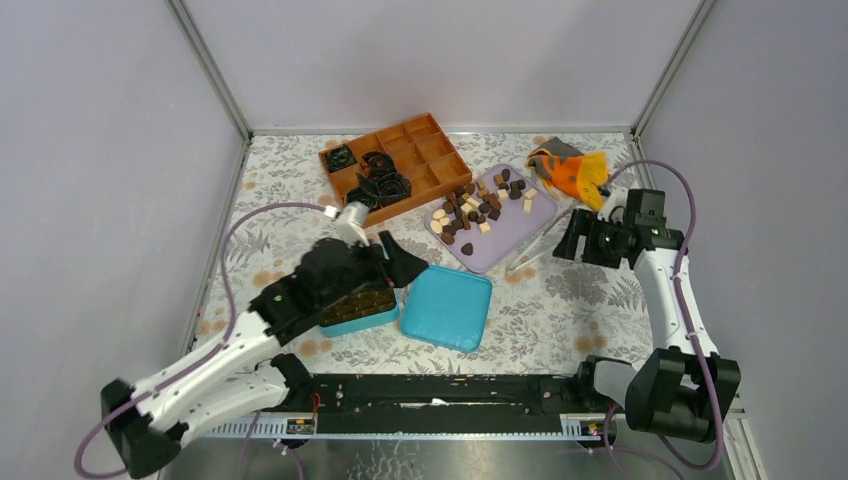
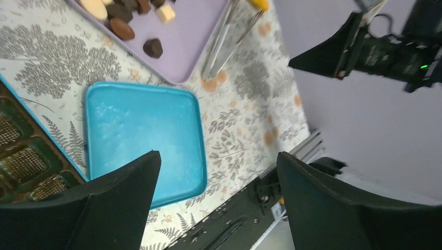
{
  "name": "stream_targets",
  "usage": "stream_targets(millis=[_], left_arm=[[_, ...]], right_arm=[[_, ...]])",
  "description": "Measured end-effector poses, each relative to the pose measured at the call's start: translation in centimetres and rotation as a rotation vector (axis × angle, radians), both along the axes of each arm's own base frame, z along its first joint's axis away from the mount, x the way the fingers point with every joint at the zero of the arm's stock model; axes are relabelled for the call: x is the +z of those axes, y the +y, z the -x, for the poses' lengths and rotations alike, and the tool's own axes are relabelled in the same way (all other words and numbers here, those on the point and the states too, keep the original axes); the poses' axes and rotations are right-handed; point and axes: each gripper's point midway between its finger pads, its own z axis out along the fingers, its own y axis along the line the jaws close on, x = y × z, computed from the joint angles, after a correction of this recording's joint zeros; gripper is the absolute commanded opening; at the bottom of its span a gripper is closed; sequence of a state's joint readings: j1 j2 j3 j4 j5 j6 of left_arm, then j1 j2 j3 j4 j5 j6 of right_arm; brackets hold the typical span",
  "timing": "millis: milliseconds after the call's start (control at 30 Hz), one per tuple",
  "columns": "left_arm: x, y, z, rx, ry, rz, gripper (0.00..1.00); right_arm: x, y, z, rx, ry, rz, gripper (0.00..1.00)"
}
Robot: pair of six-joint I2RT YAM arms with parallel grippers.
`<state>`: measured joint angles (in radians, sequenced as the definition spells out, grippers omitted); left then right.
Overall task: Pack the chocolate
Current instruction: Pick up the clamp from the center of the board.
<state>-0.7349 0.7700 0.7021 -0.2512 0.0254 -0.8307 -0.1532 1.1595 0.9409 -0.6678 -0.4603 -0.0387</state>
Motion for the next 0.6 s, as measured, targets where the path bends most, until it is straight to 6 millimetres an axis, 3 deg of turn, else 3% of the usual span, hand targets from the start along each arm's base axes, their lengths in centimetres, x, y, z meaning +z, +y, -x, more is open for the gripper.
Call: stream_targets(millis=[100,200,267,367,600], left_arm=[[-2.0,-2.3,-0.4,-0.005,0.017,-0.033,0.9],[-3.7,-2.4,-1.4,0.047,0.021,-0.023,0.9],[-4.2,-2.2,-2.1,0.081,0.016,-0.024,0.9],[-3.6,-2.1,-2.9,0.119,-0.009,-0.013,0.9],[-2.9,-1.6,-3.7,0.183,-0.02,0.02,0.9]], right_arm=[[-1.9,-1.5,0.4,-0.13,0.061,-0.01,0.62],[-3.1,-1.9,0.3,-0.207,0.078,-0.037,0.49],[-3.8,-1.8,-0.3,-0.246,0.084,-0.068,0.53],[-5.1,-1.8,-2.4,-0.302,0.107,-0.12,0.68],[-9.3,-1.9,-7.6,-0.383,0.241,-0.059,0.72]])
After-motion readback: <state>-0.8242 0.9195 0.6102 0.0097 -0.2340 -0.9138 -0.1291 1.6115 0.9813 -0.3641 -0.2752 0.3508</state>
